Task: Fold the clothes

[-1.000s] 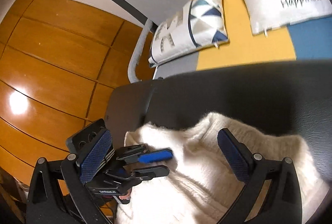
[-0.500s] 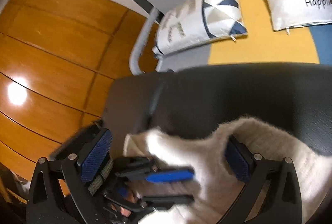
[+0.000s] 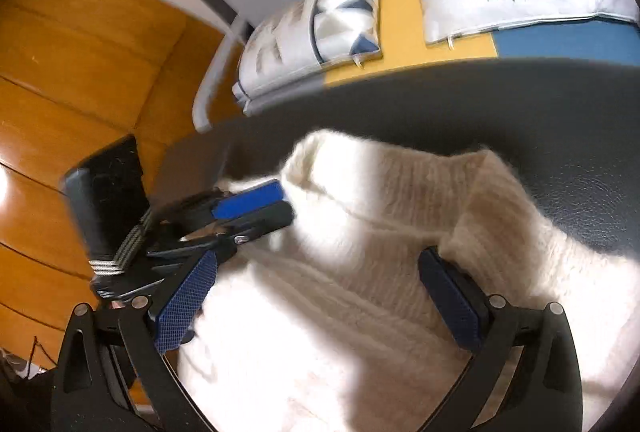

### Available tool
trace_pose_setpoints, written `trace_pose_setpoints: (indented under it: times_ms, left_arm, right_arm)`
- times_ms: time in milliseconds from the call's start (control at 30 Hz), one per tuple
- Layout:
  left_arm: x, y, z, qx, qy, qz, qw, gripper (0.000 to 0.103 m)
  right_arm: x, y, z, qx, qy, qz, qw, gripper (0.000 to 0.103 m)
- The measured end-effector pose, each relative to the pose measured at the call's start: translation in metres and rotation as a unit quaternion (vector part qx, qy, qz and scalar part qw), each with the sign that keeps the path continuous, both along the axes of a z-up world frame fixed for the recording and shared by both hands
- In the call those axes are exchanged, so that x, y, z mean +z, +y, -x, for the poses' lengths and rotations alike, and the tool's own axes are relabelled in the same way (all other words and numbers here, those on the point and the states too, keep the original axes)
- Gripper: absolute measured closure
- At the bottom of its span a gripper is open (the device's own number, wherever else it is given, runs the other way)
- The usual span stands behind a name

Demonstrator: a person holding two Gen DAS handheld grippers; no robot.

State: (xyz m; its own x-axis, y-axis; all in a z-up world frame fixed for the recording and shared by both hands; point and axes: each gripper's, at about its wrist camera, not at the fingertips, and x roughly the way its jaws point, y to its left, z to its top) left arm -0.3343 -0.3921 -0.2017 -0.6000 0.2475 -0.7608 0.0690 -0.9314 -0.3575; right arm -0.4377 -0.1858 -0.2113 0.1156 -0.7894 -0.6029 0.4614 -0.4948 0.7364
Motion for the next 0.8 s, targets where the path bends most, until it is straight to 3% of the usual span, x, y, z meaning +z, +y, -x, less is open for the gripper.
trace_pose_setpoints:
  times_ms: [133, 267, 367, 433, 500, 600, 700, 800]
  left_arm:
    - [-0.003, -0.01, -0.013, 0.024, 0.017, -0.042, 0.9987, 0.079]
    - [0.015, -0.029, -0.047, 0.053, 0.055, -0.083, 0.9936, 0.073]
    - [0.025, -0.039, -0.081, 0.067, 0.084, -0.067, 0.9919, 0.071]
    - [0.017, -0.047, -0.09, 0.093, 0.06, -0.021, 0.9936, 0.071]
    - [-0.001, -0.062, -0.093, 0.115, 0.025, -0.052, 0.9917, 0.073]
    - [0.013, -0.07, -0.122, 0.131, 0.06, -0.125, 0.9816, 0.071]
    - [0.024, -0.078, -0.153, 0.148, 0.094, -0.198, 0.9645, 0.066]
    - [0.015, -0.076, -0.201, 0.168, 0.101, -0.269, 0.9429, 0.063]
  right_arm:
    - [-0.008, 0.023, 0.004, -0.049, -0.006, 0.051, 0.998, 0.0]
    - [0.006, 0.025, -0.01, -0.045, 0.018, 0.022, 0.999, 0.0]
    - [0.025, 0.033, -0.04, -0.004, 0.044, 0.024, 0.999, 0.0]
    - [0.027, 0.036, -0.056, 0.016, 0.061, 0.012, 0.998, 0.0]
    - [0.02, 0.044, -0.062, 0.009, 0.063, 0.003, 0.998, 0.0]
    - [0.015, 0.06, -0.063, -0.029, 0.047, 0.011, 0.998, 0.0]
    - [0.023, 0.077, -0.074, -0.05, 0.022, 0.069, 0.996, 0.0]
    - [0.024, 0.093, -0.098, -0.057, 0.022, 0.078, 0.995, 0.0]
